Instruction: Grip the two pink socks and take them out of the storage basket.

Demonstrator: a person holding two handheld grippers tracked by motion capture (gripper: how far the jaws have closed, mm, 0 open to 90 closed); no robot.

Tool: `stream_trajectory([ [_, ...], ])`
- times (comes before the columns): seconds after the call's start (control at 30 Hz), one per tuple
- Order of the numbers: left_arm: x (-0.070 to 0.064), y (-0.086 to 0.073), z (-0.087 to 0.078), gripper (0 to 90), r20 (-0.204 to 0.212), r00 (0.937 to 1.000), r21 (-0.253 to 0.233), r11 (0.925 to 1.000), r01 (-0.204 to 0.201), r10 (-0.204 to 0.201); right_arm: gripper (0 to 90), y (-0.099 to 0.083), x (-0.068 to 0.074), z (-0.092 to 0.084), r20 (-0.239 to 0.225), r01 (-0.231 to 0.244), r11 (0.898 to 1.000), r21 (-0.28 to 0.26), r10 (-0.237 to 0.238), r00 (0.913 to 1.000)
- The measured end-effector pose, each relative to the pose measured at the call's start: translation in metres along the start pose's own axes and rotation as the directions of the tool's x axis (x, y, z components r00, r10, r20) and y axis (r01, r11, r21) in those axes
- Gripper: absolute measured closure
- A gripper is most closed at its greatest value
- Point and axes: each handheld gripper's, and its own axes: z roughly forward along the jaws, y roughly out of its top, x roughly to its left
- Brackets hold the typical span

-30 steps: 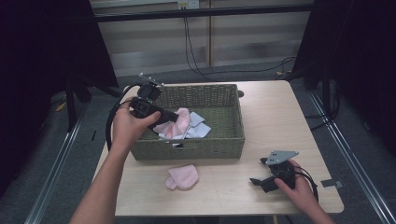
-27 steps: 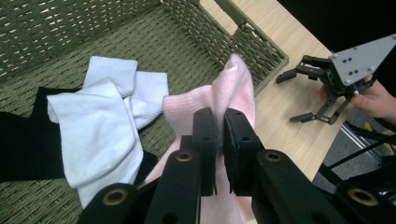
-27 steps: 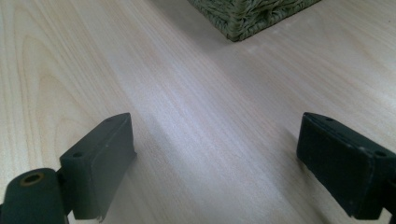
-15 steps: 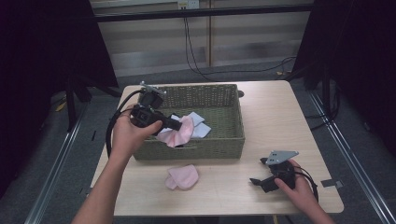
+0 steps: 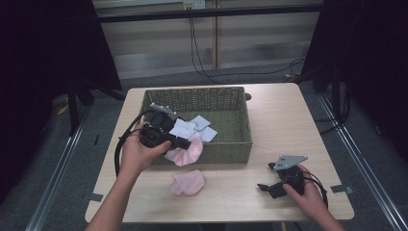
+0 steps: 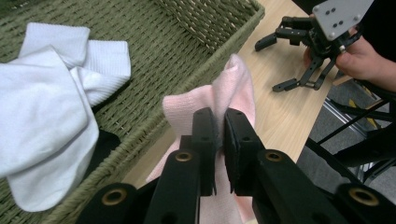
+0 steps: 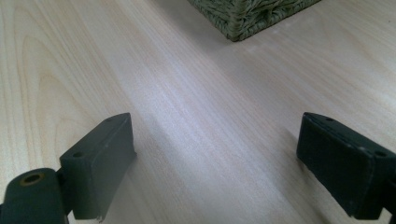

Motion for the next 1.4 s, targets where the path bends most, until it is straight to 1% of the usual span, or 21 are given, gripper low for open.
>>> stream_trajectory([
  [0.03, 0.001, -0.001, 0.001, 83.1, 0.000, 0.9999, 0.014, 0.9998, -0.015, 0.015, 10.5, 0.000, 0.000, 0.000, 0.000, 0.000, 1.000, 0.000, 0.000, 1.0000],
  [0.13, 0.002, -0.009, 0.008, 82.8, 0.018, 0.9998, 0.026, 0.9996, -0.010, 0.010, 10.5, 0.000, 0.000, 0.000, 0.000, 0.001, 1.000, 0.000, -0.001, 1.0000],
  [0.2, 0.002, -0.012, 0.011, 82.0, 0.010, 0.9999, 0.029, 0.9995, -0.010, 0.010, 10.5, 0.000, 0.000, 0.000, 0.000, 0.002, 1.000, -0.001, -0.002, 1.0000],
  [0.27, 0.002, -0.015, 0.014, 77.1, 0.007, 0.9997, 0.039, 0.9990, -0.022, 0.022, 10.5, 0.000, 0.000, 0.000, 0.000, 0.002, 1.000, 0.000, -0.002, 1.0000],
  [0.33, 0.001, -0.017, 0.016, 71.0, 0.014, 0.9997, 0.033, 0.9992, -0.021, 0.021, 10.5, 0.000, 0.000, 0.000, 0.000, 0.002, 1.000, 0.000, -0.002, 1.0000],
  [0.4, 0.001, -0.018, 0.016, 65.0, 0.002, 0.9989, 0.057, 0.9973, -0.047, 0.047, 10.5, 0.000, 0.000, 0.000, 0.000, 0.002, 1.000, 0.000, -0.002, 1.0000],
  [0.43, 0.000, -0.020, 0.017, 65.0, 0.006, 0.9991, 0.054, 0.9977, -0.042, 0.041, 10.5, 0.000, 0.000, 0.000, 0.000, 0.002, 1.000, 0.000, -0.002, 1.0000],
  [0.5, -0.002, -0.022, 0.017, 62.0, -0.008, 0.9991, 0.057, 0.9976, -0.040, 0.041, 10.4, 0.000, 0.000, 0.000, 0.000, 0.002, 1.000, 0.000, -0.002, 1.0000],
  [0.53, 0.000, -0.023, 0.017, 60.5, -0.014, 0.9983, 0.074, 0.9957, -0.056, 0.057, 10.4, 0.000, 0.000, 0.000, 0.000, 0.002, 1.000, 0.000, -0.002, 1.0000],
  [0.57, 0.000, -0.024, 0.017, 59.6, -0.010, 0.9981, 0.076, 0.9954, -0.059, 0.060, 10.4, 0.000, 0.000, 0.000, 0.000, 0.002, 1.000, 0.000, -0.002, 1.0000],
  [0.6, 0.001, -0.025, 0.017, 59.0, -0.019, 0.9979, 0.089, 0.9942, -0.059, 0.061, 10.5, 0.000, 0.000, 0.000, 0.000, 0.002, 1.000, 0.000, -0.002, 1.0000],
  [0.63, 0.001, -0.027, 0.017, 58.0, -0.023, 0.9985, 0.088, 0.9950, -0.048, 0.050, 10.4, 0.000, 0.000, 0.000, 0.000, 0.002, 1.000, 0.000, -0.002, 1.0000],
  [0.7, 0.003, -0.030, 0.017, 55.2, -0.037, 0.9976, 0.100, 0.9935, -0.054, 0.058, 10.4, 0.000, 0.000, 0.000, 0.000, 0.002, 1.000, 0.000, -0.002, 1.0000],
  [0.77, 0.005, -0.035, 0.018, 54.2, -0.049, 0.9974, 0.103, 0.9936, -0.048, 0.053, 10.4, 0.000, 0.000, 0.000, 0.000, 0.003, 1.000, 0.000, -0.003, 1.0000],
  [0.8, 0.006, -0.037, 0.018, 53.5, -0.053, 0.9967, 0.111, 0.9923, -0.055, 0.061, 10.4, 0.000, 0.000, 0.000, 0.000, 0.002, 1.000, 0.000, -0.002, 1.0000],
  [0.97, 0.013, -0.049, 0.020, 50.8, -0.097, 0.9946, 0.120, 0.9925, -0.025, 0.037, 10.5, 0.000, 0.000, 0.000, 0.000, 0.003, 1.000, 0.000, -0.003, 1.0000],
  [1.07, 0.018, -0.058, 0.020, 50.4, -0.109, 0.9939, 0.105, 0.9945, -0.006, 0.018, 10.5, 0.000, 0.000, 0.000, 0.000, 0.002, 1.000, 0.000, -0.002, 1.0000],
  [1.1, 0.019, -0.060, 0.019, 49.8, -0.108, 0.9939, 0.112, 0.9936, -0.011, 0.023, 10.4, 0.000, 0.000, 0.000, 0.000, 0.002, 1.000, 0.000, -0.002, 1.0000],
  [1.2, 0.025, -0.071, 0.021, 49.2, -0.104, 0.9946, 0.111, 0.9937, 0.013, -0.001, 10.4, 0.000, 0.000, 0.000, 0.000, 0.003, 1.000, 0.000, -0.003, 1.0000],
  [1.27, 0.028, -0.077, 0.022, 48.9, -0.105, 0.9945, 0.113, 0.9935, 0.018, -0.006, 10.4, 0.000, 0.000, 0.000, 0.000, 0.003, 1.000, 0.000, -0.003, 1.0000],
  [1.4, 0.033, -0.089, 0.022, 47.7, -0.103, 0.9943, 0.087, 0.9954, 0.039, -0.030, 10.4, 0.000, 0.000, 0.000, 0.001, 0.002, 1.000, 0.000, -0.002, 1.0000],
])
